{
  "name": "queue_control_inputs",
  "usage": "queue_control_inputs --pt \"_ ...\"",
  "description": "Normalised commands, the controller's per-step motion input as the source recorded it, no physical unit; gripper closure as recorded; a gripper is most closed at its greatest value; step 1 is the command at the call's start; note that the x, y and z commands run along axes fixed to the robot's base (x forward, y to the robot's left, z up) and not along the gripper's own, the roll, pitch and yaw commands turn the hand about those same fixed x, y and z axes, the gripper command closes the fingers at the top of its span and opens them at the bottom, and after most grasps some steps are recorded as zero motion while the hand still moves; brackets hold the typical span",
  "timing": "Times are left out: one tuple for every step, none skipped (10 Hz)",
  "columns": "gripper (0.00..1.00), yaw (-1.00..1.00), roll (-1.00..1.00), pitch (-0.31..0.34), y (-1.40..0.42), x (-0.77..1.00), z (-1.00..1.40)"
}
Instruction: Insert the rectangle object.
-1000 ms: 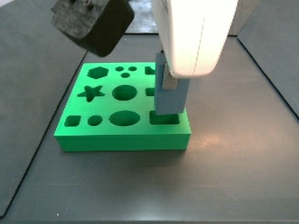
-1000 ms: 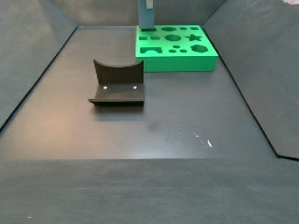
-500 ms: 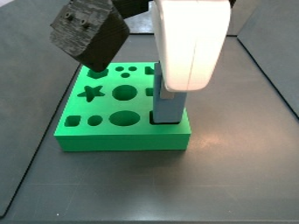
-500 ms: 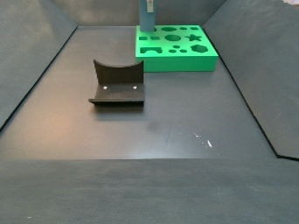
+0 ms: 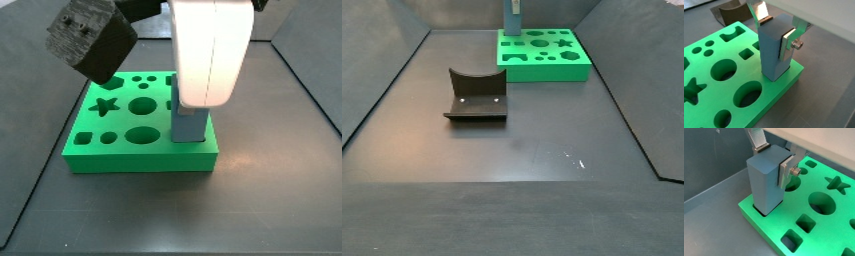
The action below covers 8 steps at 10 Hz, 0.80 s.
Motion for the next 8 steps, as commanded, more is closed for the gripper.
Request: queue_control_inputs --pt "1.0 -0.13 -0.09 -0.041 -0.05 0.07 -0.36" --pt "1.0 -0.13 -0.06 -0.036 -0.02 0.06 -0.43" --pt "1.0 -0.15 -0.01 -0.033 0.0 0.01 -0.46" --pt "1.0 -0.07 0.0 -0.037 0.0 0.0 -0.41" --pt "1.0 0.0 0.0 -0.051 0.0 0.0 -0.35" --pt "1.0 0.0 0.05 0.0 0.0 0.04 -0.34" --pt "1.0 -0.01 0.09 0.0 0.0 0.05 -0.28" --pt "1.0 -0.05 -0.1 -0.014 0.06 0.0 -0.04"
